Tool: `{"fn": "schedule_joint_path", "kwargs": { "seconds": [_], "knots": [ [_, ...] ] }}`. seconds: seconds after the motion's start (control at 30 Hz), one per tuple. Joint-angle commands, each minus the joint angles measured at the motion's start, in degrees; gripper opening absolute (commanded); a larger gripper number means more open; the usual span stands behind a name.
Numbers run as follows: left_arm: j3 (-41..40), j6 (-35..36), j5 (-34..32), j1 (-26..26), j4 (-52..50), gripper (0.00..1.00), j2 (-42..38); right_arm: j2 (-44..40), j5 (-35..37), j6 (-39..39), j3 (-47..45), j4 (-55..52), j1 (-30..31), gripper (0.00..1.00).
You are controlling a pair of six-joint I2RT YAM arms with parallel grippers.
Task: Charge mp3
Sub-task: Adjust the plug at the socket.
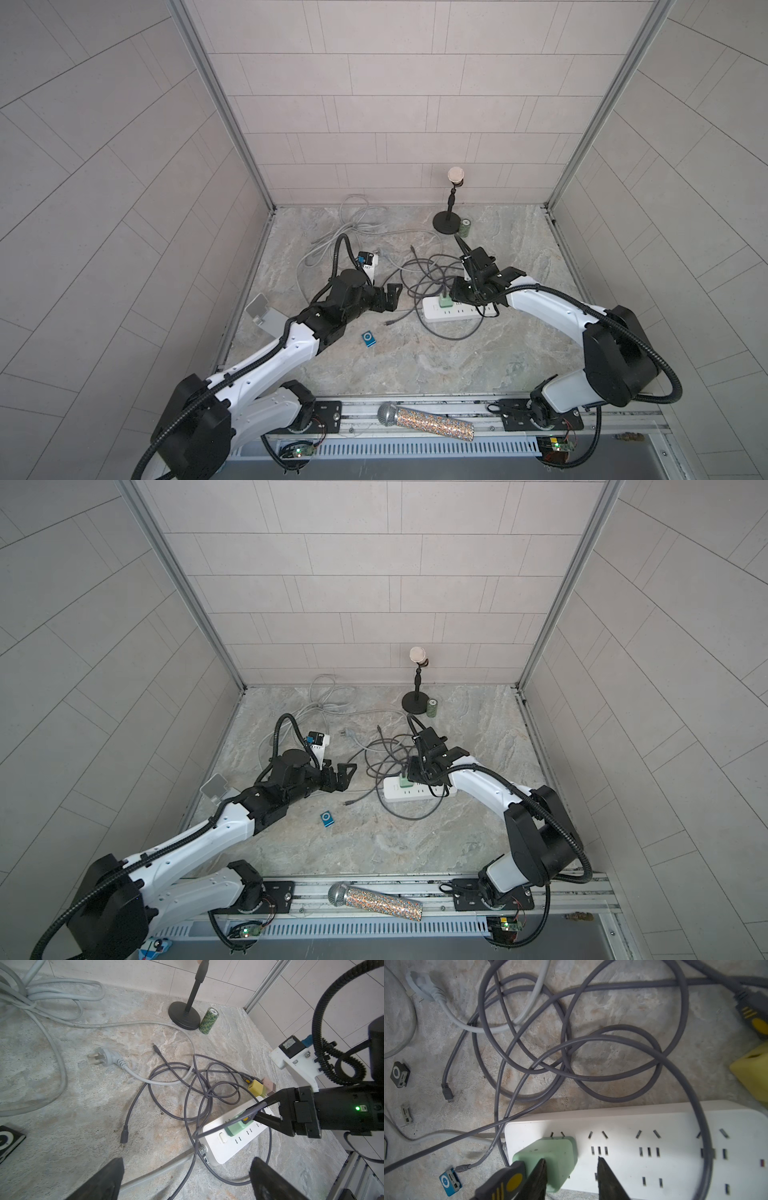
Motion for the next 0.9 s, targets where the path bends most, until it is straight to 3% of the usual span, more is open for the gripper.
{"fn": "schedule_joint_path", "kwargs": {
  "seconds": [0.0, 0.27, 0.47, 0.63, 0.73, 0.87],
  "knots": [
    [-0.85, -0.01, -1.03, 0.23, 0.37, 0.99, -0.38, 1.11, 0.54, 0.78, -1.87, -0.61, 0.59, 0.39],
    [-1.51, 0.23, -1.22, 0.26, 0.75, 0.99, -0.91, -3.08, 1.79, 1.88, -5.48, -0.48, 1.16, 0.4],
    [-0.59, 0.02, -0.84, 0.27, 0.74, 0.99, -0.06, -9.65, 4.78, 1.73, -1.33, -5.67, -0.26, 0.67],
    [-0.55, -0.02, 0.85, 0.22, 1.33, 0.99, 0.14, -14.76, 10.74, 0.58, -1.04, -20.51, -5.73, 0.72],
    [-0.94, 0.56, 2.39, 0.21, 2.6, 0.99, 0.15, -18.25, 6.16, 2.24, -8.3, -18.82, -10.06, 0.71],
    [-0.93, 1.19, 4.12, 0.13, 4.07, 0.99, 0.27, -19.31, -0.93, 5.16, -15.12, -10.53, -10.41, 0.72]
  ]
}}
